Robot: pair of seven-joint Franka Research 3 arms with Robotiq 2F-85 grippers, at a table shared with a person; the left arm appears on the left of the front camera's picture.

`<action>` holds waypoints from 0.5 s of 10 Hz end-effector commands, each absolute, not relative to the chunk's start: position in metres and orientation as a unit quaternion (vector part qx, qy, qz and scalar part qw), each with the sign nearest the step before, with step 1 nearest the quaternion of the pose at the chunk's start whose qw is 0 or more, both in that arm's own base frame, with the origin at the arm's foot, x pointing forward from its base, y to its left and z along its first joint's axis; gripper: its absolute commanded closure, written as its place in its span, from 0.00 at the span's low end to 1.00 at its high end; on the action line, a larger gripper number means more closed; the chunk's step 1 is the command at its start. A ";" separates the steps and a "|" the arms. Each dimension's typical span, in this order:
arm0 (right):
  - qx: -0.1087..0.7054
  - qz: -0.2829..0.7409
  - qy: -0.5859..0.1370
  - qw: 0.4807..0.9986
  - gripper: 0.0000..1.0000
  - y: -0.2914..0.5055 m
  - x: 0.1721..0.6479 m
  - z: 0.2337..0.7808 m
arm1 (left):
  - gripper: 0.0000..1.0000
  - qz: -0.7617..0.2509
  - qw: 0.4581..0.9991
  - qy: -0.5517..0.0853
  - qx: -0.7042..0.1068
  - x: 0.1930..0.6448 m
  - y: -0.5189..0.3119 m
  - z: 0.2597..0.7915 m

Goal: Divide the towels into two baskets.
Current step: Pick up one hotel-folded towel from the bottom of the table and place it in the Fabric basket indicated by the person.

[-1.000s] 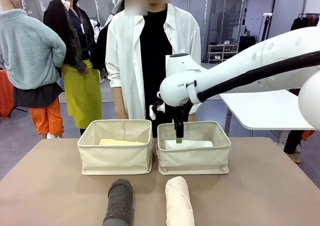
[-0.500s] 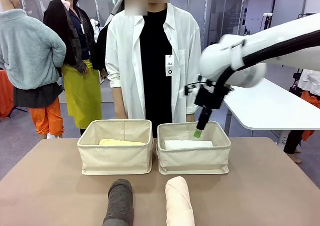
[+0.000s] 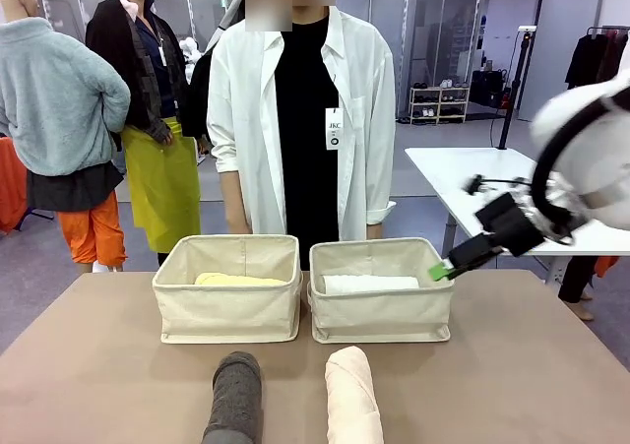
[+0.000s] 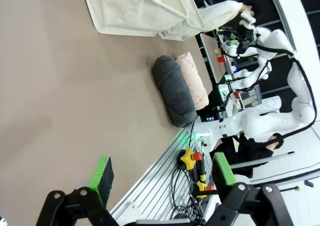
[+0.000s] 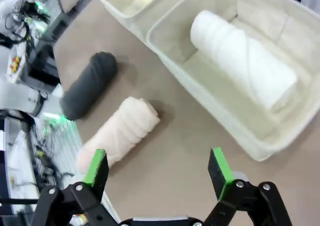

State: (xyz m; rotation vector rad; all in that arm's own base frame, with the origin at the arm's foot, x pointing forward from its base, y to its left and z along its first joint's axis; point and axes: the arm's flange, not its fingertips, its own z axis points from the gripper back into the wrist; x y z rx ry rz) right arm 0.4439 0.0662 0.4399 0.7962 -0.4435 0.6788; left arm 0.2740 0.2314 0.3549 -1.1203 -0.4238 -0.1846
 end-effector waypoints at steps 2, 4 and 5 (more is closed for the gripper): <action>0.507 0.244 -0.222 0.796 0.00 -0.002 0.411 0.429 | 0.00 -0.090 0.821 -0.200 -0.527 0.269 0.230 0.358; 0.584 0.182 -0.199 0.765 0.00 -0.075 0.376 0.405 | 0.00 -0.090 0.821 -0.200 -0.527 0.269 0.230 0.358; 0.601 0.151 -0.168 0.766 0.00 -0.106 0.357 0.395 | 0.00 -0.090 0.821 -0.200 -0.527 0.269 0.230 0.358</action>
